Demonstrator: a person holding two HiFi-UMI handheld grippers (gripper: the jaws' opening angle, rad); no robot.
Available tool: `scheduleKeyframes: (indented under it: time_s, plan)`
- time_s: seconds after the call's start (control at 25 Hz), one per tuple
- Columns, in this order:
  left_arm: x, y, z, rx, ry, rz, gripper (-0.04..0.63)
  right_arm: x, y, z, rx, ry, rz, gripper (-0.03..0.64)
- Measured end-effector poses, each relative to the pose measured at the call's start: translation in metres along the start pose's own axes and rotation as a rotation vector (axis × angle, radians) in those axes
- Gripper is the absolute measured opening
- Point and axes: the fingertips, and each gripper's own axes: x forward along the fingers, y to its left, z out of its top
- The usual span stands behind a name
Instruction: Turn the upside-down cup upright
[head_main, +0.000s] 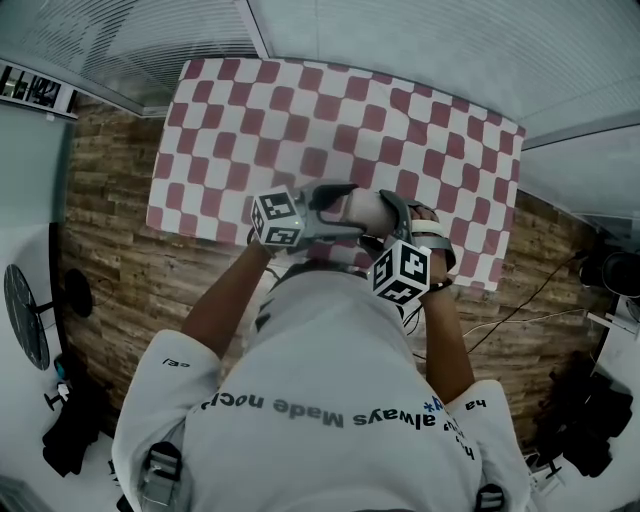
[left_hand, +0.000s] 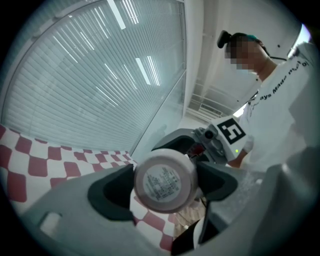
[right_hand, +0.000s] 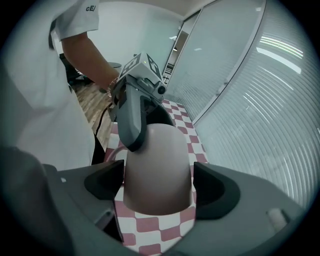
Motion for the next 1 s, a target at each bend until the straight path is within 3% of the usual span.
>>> scheduleKeyframes:
  time_s: [0.4,1.0]
  plan:
    - [0.002,-0.001,-0.001,0.043,0.022,0.02,0.4,0.003,0.0,-0.001,0.029,-0.032,-0.052,0.407]
    - [-0.004,-0.003,0.023,0.048,-0.111,0.047,0.396,-0.011,-0.012,0.01,0.223,-0.252,-0.131,0.407]
